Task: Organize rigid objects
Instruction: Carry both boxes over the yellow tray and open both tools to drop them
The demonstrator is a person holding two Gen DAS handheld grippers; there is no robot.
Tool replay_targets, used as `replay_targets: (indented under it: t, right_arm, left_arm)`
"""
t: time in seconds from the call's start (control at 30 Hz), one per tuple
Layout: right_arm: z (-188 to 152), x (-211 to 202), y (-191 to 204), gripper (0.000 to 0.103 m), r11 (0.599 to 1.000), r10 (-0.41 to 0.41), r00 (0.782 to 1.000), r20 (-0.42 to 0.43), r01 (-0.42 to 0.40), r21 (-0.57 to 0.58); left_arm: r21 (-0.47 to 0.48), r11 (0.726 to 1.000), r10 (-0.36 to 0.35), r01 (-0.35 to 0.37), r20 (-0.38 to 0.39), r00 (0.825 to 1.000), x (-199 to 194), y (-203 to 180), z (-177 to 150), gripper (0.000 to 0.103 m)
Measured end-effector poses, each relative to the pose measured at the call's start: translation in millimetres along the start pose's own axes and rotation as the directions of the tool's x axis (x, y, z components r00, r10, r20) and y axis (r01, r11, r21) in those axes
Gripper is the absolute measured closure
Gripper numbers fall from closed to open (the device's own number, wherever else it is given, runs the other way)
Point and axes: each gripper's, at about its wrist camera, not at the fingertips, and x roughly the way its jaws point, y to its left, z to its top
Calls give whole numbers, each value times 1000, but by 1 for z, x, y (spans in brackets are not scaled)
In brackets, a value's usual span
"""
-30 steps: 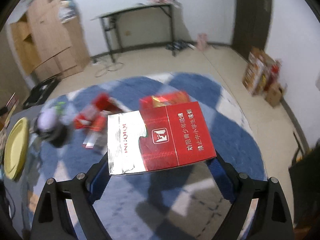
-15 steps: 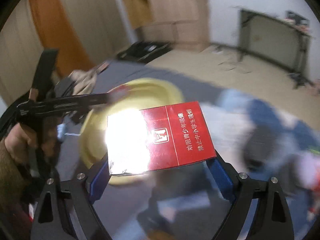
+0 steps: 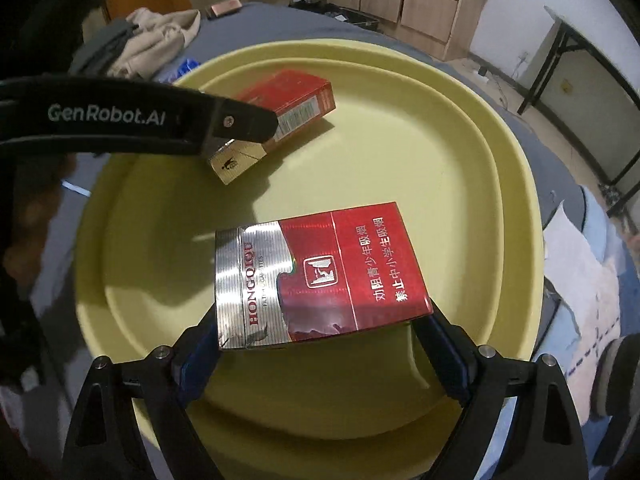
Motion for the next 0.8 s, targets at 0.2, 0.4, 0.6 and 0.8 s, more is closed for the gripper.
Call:
replay_targets:
  t: [0.2,0.4,0.6,0.8]
  right_arm:
    - [-6,-28,3,1,997,66,995,76,-68,33]
    - [-93,-143,-85,0,958,39,952,304,-122,259]
    - [-242,-234,-245,0,850,-240,942,234,87,519]
    - [-334,-260,-393,0,636,-348,937,42,202,745]
  left_arm:
    - [-7,995,-95,96,106,990,-47,-26,10,0]
    - [155,974,-192,168,157,969,-91,-127,33,0]
    - [343,893,-349,292,117,930,-103,-287,34,0]
    - [471,848,-268,241,-10,963,-45,-401,17,0]
